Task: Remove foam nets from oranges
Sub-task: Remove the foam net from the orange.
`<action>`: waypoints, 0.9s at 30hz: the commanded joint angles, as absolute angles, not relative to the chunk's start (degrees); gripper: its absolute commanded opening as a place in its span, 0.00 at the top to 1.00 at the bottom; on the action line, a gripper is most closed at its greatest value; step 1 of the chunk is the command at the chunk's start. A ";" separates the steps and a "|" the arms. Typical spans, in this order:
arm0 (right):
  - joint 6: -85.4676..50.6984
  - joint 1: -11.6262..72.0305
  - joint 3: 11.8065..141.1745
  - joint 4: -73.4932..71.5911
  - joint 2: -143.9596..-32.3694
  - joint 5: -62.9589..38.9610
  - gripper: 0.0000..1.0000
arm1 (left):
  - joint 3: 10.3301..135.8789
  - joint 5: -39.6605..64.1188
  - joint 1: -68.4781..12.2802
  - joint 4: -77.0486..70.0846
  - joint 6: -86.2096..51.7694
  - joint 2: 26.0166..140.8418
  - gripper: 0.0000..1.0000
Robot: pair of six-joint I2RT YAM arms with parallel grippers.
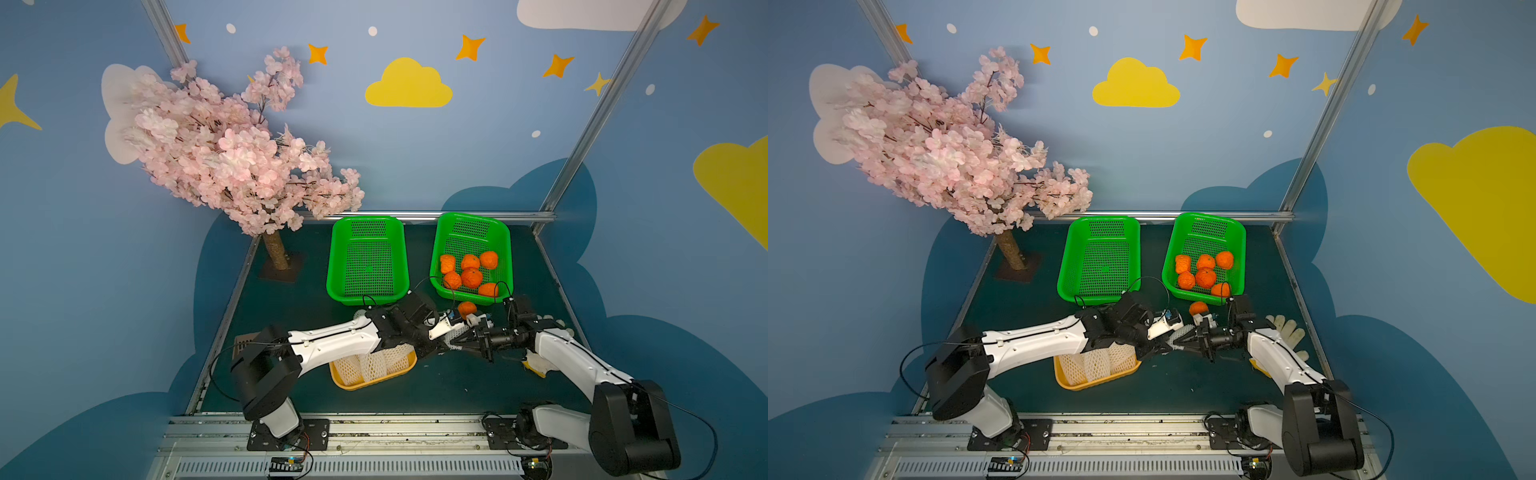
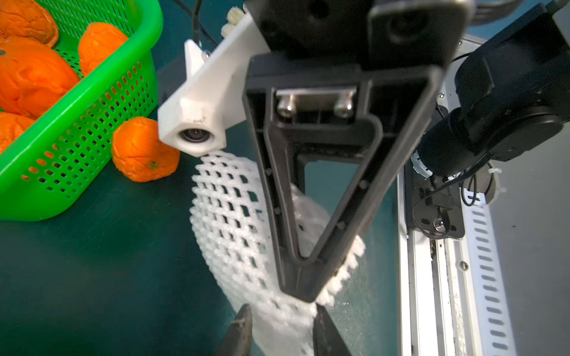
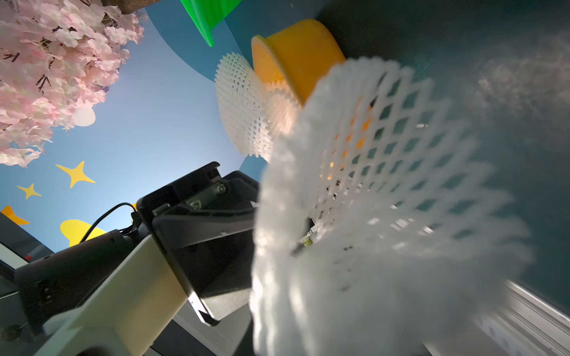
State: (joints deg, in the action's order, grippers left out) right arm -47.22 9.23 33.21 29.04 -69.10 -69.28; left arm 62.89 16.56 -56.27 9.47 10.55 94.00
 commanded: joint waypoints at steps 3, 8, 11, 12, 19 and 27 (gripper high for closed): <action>-48.95 8.79 32.30 27.77 -67.59 -71.21 0.85 | 64.87 19.47 -56.13 12.24 11.25 96.37 0.79; -49.22 8.57 32.35 27.90 -66.67 -71.71 0.75 | 65.92 18.25 -55.92 13.67 10.37 96.61 0.97; -49.56 8.42 32.65 27.95 -65.86 -71.57 0.66 | 66.17 17.86 -55.55 13.96 9.72 96.00 0.98; -49.63 8.26 32.69 28.10 -65.67 -71.63 0.61 | 66.21 17.57 -55.48 14.09 9.52 95.70 0.98; -39.92 6.63 38.18 40.90 -63.44 -69.91 0.35 | 65.78 13.90 -54.55 17.35 5.05 90.53 0.98; -32.29 5.13 44.45 50.75 -59.34 -68.28 0.20 | 62.95 6.33 -51.06 26.76 -5.72 74.15 0.98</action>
State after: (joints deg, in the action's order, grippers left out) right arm -37.26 5.32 42.30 44.34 -60.12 -69.43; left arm 64.58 8.93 -52.56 21.37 -0.30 79.75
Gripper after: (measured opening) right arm 0.793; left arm 0.050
